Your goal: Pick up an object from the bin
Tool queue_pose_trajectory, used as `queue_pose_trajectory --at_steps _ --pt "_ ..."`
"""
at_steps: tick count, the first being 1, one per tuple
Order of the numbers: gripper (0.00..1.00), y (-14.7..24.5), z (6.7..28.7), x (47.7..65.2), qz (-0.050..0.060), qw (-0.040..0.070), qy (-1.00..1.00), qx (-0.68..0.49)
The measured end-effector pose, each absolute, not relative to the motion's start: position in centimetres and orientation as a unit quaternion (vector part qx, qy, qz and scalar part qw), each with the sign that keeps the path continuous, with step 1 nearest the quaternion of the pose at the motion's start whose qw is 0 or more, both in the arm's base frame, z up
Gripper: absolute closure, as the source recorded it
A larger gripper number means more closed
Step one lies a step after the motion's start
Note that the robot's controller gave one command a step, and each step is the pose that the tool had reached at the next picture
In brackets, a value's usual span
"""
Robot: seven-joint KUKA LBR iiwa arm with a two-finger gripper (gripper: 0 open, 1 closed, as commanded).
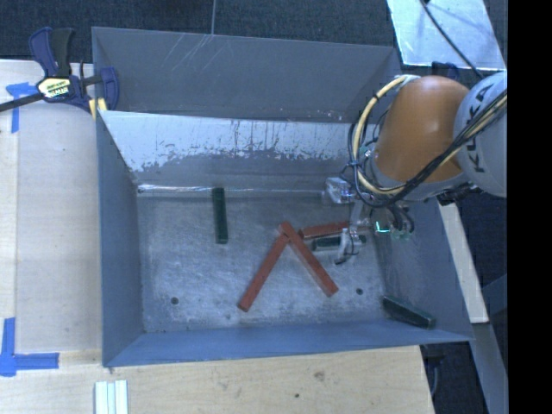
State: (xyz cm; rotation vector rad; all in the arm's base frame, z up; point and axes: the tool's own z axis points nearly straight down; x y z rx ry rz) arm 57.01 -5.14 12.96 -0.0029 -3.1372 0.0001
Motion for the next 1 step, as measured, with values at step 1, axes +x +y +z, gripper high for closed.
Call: queue_pose_trajectory --at_steps 1 --pt "0.00 -3.04 6.90 61.51 0.000 -0.001 -0.992 0.126"
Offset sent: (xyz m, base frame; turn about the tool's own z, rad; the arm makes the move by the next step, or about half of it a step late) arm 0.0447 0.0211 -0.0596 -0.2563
